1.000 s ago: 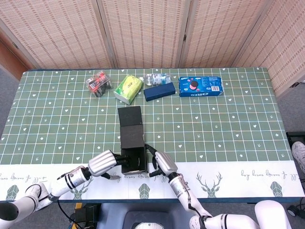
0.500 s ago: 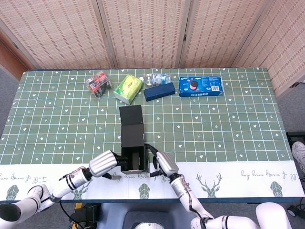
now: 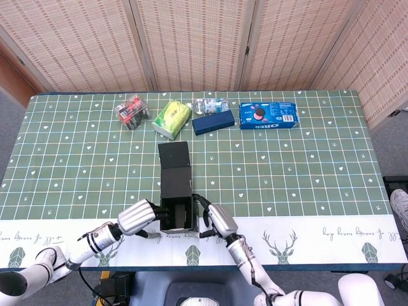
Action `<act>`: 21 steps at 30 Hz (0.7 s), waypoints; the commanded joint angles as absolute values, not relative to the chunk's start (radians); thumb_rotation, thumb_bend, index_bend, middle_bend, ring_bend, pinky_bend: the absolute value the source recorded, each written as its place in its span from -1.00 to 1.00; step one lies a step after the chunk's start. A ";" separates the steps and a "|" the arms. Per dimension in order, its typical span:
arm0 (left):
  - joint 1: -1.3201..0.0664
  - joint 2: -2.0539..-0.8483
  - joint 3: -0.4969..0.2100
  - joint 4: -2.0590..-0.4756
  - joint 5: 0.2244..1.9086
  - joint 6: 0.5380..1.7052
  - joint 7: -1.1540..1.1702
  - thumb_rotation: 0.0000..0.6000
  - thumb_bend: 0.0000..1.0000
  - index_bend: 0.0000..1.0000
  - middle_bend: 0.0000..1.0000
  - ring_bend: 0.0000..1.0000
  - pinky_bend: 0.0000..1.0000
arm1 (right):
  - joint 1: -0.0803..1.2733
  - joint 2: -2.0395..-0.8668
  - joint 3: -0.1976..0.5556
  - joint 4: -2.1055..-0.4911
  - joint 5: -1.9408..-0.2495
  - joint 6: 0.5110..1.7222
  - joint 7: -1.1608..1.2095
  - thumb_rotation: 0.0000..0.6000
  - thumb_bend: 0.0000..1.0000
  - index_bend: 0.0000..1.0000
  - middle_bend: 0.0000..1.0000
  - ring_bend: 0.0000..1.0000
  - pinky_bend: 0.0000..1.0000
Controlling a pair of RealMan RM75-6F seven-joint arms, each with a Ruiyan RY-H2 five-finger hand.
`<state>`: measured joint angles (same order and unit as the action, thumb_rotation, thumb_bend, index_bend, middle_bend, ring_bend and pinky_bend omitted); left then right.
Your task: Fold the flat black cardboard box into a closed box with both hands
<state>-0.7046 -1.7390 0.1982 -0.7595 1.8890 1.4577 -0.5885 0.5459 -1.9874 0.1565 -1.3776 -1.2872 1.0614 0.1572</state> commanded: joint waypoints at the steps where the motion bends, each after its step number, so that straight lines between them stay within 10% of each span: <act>1: -0.704 -1.740 0.198 -0.759 1.888 1.458 -0.585 1.00 -0.78 -0.04 -0.11 0.20 0.58 | 0.543 -1.991 0.156 -1.373 -1.292 1.064 0.162 1.00 0.00 -0.64 -0.43 0.48 1.00; 21: -0.671 -1.691 0.186 -0.784 1.852 1.479 -0.587 1.00 -0.78 -0.70 -0.74 0.05 0.56 | 0.533 -1.999 0.159 -1.339 -1.316 1.060 0.184 1.00 -0.18 -0.90 -0.60 0.45 1.00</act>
<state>-0.6730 -1.6932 0.1862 -0.7816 1.8537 1.4792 -0.5878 0.5338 -1.9993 0.1593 -1.3386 -1.3165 1.0600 0.1839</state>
